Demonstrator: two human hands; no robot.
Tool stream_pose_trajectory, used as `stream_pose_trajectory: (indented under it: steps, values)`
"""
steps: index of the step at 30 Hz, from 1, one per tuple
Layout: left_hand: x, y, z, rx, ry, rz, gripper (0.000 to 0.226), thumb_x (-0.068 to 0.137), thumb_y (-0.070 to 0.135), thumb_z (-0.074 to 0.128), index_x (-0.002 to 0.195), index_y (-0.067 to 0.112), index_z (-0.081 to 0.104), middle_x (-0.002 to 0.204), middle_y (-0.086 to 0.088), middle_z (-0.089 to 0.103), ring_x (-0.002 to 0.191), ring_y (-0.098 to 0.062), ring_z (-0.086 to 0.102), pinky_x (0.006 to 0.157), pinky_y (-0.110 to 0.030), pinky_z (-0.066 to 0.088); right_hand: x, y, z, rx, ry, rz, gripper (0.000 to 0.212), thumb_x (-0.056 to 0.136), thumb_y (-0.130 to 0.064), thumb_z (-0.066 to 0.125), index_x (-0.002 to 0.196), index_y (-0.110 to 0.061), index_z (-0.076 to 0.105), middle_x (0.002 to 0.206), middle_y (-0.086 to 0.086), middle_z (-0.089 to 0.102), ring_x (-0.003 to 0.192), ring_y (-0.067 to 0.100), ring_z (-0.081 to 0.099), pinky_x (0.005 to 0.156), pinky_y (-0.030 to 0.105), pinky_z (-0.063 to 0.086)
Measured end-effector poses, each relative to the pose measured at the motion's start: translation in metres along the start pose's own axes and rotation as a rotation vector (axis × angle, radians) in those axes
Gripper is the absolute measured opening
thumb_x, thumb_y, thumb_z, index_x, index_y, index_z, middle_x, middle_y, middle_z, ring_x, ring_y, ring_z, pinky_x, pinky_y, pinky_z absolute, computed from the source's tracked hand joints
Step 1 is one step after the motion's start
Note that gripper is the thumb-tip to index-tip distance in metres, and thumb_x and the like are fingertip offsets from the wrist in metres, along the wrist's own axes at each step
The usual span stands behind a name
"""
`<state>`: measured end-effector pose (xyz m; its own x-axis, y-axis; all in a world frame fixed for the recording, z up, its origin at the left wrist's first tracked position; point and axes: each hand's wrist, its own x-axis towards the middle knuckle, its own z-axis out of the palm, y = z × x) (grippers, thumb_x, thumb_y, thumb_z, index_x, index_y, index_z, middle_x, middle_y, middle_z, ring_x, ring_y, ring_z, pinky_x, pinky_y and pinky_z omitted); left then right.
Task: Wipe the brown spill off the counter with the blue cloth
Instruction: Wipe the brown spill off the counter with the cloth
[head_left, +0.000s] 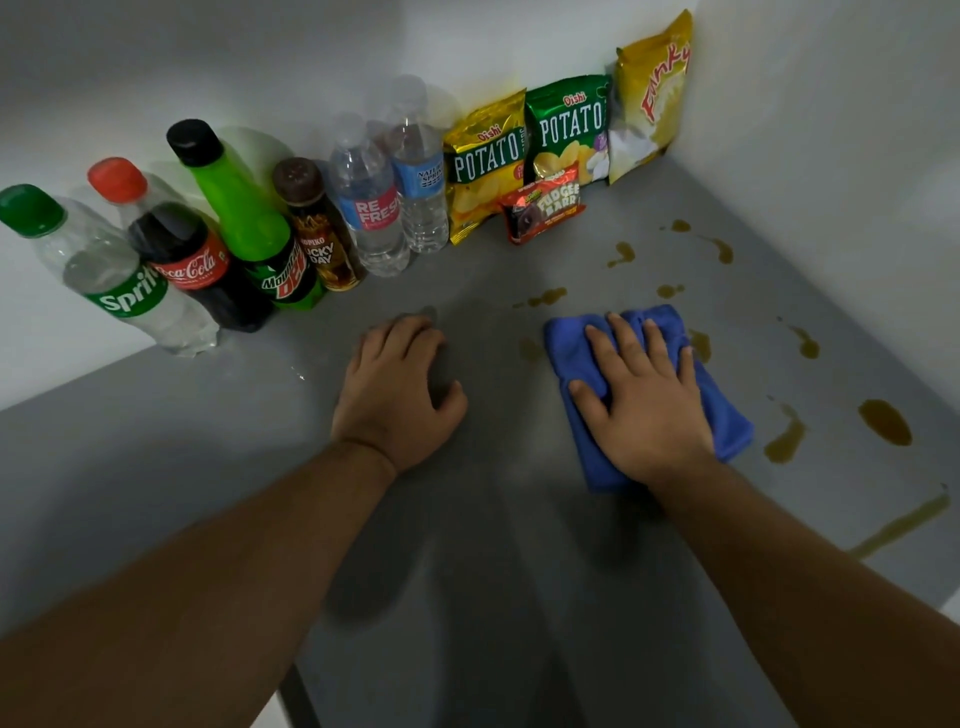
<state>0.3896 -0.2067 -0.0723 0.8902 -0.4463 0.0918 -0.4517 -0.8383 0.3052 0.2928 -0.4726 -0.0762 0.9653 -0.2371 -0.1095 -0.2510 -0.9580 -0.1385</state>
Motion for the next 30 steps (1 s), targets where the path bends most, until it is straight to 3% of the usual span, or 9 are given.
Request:
stream_pose_trajectory:
  steps: [3, 6, 8, 12, 17, 21, 25, 30]
  values:
    - [0.0, -0.001, 0.004, 0.009, 0.008, -0.006, 0.062, 0.086, 0.056, 0.048, 0.136, 0.021, 0.056, 0.148, -0.002, 0.05, 0.137, -0.026, 0.044, 0.119, -0.045, 0.033, -0.007, -0.021, 0.007, 0.011, 0.011, -0.01, 0.074, 0.102, -0.068, 0.011, 0.165, -0.031, 0.009, 0.174, -0.001, 0.005, 0.16, 0.029, -0.004, 0.128, 0.055, -0.004]
    - [0.0, 0.0, 0.002, 0.006, 0.008, -0.012, 0.062, 0.086, 0.055, 0.049, 0.136, 0.02, 0.057, 0.148, -0.002, 0.051, 0.135, -0.026, 0.045, 0.116, -0.045, 0.039, -0.029, -0.013, 0.01, 0.025, -0.015, -0.213, 0.069, 0.104, -0.067, 0.017, 0.165, -0.036, 0.013, 0.174, -0.007, 0.007, 0.16, 0.022, -0.006, 0.129, 0.051, -0.003]
    - [0.0, 0.0, 0.002, 0.002, 0.009, -0.016, 0.062, 0.086, 0.055, 0.049, 0.136, 0.02, 0.057, 0.149, -0.002, 0.051, 0.135, -0.026, 0.045, 0.114, -0.046, 0.041, -0.034, 0.005, 0.008, 0.046, -0.028, -0.285, 0.067, 0.103, -0.066, 0.024, 0.164, -0.039, 0.017, 0.173, -0.011, 0.012, 0.16, 0.017, -0.002, 0.129, 0.052, 0.006]
    - [0.0, -0.001, 0.005, -0.007, 0.025, -0.02, 0.06, 0.086, 0.055, 0.049, 0.135, 0.021, 0.056, 0.148, 0.0, 0.05, 0.134, -0.026, 0.046, 0.113, -0.047, 0.043, -0.012, 0.019, 0.0, 0.043, -0.004, -0.153, 0.069, 0.101, -0.068, 0.022, 0.163, -0.039, 0.019, 0.173, -0.009, 0.014, 0.16, 0.019, 0.001, 0.129, 0.052, 0.005]
    - [0.0, -0.001, 0.005, -0.007, 0.029, -0.013, 0.06, 0.085, 0.054, 0.051, 0.135, 0.02, 0.056, 0.147, 0.001, 0.051, 0.134, -0.026, 0.046, 0.112, -0.046, 0.043, 0.029, -0.027, 0.001, -0.028, -0.008, 0.016, 0.073, 0.1, -0.07, 0.01, 0.165, -0.035, 0.008, 0.174, -0.002, 0.003, 0.16, 0.032, -0.003, 0.127, 0.059, -0.002]
    - [0.0, -0.001, 0.004, -0.014, 0.022, -0.016, 0.06, 0.084, 0.053, 0.053, 0.134, 0.02, 0.057, 0.146, 0.0, 0.051, 0.133, -0.026, 0.047, 0.111, -0.046, 0.043, 0.015, -0.03, 0.004, -0.033, -0.036, -0.183, 0.071, 0.101, -0.07, 0.012, 0.165, -0.039, 0.005, 0.174, -0.005, -0.001, 0.16, 0.027, -0.011, 0.127, 0.055, -0.007]
    - [-0.001, -0.001, 0.004, -0.01, 0.036, -0.016, 0.057, 0.084, 0.05, 0.056, 0.131, 0.018, 0.059, 0.145, -0.002, 0.053, 0.129, -0.028, 0.049, 0.11, -0.046, 0.043, 0.005, 0.001, 0.003, 0.026, -0.037, -0.383, 0.065, 0.104, -0.064, 0.027, 0.164, -0.041, 0.015, 0.173, -0.011, 0.011, 0.16, 0.016, -0.002, 0.129, 0.05, 0.005]
    - [-0.001, 0.0, 0.002, -0.017, 0.026, -0.017, 0.058, 0.085, 0.05, 0.055, 0.132, 0.017, 0.058, 0.145, -0.003, 0.052, 0.13, -0.029, 0.048, 0.111, -0.047, 0.042, 0.036, -0.003, -0.001, 0.003, -0.003, -0.231, 0.069, 0.102, -0.068, 0.017, 0.164, -0.038, 0.014, 0.174, -0.008, 0.011, 0.161, 0.02, 0.0, 0.129, 0.052, 0.004]
